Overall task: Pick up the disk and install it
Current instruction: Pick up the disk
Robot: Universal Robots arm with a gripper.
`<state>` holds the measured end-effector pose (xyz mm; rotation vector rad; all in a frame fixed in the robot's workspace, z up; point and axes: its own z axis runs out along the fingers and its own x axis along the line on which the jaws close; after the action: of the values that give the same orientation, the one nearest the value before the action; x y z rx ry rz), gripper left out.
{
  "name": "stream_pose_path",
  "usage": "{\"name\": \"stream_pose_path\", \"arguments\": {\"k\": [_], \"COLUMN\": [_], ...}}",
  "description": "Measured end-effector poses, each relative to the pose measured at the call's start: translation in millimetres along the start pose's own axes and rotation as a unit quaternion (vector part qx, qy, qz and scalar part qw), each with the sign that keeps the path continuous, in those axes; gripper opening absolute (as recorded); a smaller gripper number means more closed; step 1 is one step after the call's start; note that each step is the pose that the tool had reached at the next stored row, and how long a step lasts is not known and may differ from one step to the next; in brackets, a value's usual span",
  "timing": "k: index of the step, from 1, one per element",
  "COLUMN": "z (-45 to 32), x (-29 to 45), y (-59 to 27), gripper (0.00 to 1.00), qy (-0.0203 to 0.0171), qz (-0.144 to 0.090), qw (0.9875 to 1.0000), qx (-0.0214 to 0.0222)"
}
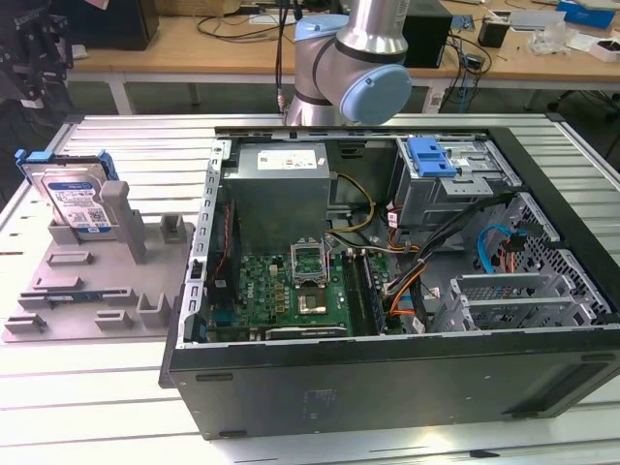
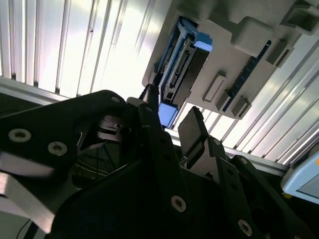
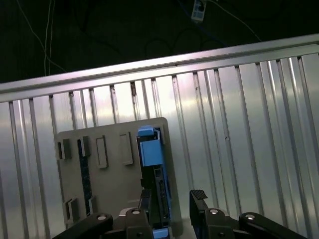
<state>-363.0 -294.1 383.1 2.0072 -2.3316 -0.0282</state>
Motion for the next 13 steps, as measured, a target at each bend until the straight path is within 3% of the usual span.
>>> {"name": "stream_pose_path", "arguments": {"k": [3, 5, 13], "z": [0.0, 0.1, 0.5], "x": [-0.1, 0.0, 0.4], "y": [0.2, 0.6, 3.8], "gripper": [0.44, 0.44, 0.44], "qy": [-0.0003, 0.0003, 0.0021], "qz": [-0.005, -0.009, -0.036], "qw": [1.0000, 0.9999, 0.9993], "qx": [0.0071, 0.0096, 0.0113]}}
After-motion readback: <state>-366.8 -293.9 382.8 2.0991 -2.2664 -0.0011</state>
